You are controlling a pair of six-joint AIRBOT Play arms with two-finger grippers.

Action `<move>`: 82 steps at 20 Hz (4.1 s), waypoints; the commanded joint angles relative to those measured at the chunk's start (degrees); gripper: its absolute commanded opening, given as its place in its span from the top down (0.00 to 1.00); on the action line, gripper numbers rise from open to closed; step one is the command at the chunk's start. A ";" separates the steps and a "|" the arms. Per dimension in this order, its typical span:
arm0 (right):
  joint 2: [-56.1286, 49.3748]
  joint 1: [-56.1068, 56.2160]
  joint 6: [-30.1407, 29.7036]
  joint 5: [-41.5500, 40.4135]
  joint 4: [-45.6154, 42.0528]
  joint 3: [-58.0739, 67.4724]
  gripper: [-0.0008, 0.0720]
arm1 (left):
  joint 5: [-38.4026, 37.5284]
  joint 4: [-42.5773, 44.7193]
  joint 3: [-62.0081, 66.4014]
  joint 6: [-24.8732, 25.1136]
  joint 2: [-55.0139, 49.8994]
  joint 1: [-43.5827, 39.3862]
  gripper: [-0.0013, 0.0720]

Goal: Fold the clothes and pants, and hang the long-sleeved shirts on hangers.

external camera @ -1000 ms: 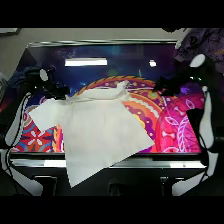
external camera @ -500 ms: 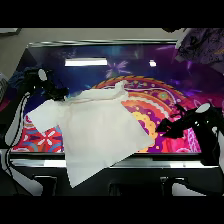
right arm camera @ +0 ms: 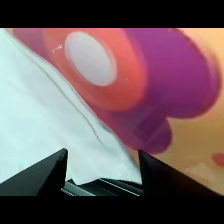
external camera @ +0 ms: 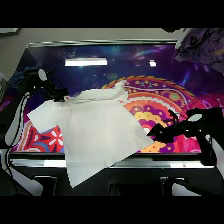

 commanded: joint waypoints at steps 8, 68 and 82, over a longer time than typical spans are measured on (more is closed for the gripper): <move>-2.10 5.73 12.70 -3.43 -14.49 24.20 0.95 | -3.82 0.13 0.07 0.02 -0.02 0.55 0.96; 12.76 -10.54 -5.29 1.22 16.72 -2.21 0.95 | -9.51 0.92 2.67 -1.64 3.78 0.37 0.96; 22.60 -10.56 9.33 6.82 3.67 84.85 0.95 | -2.64 5.22 17.38 -1.05 49.20 3.74 0.96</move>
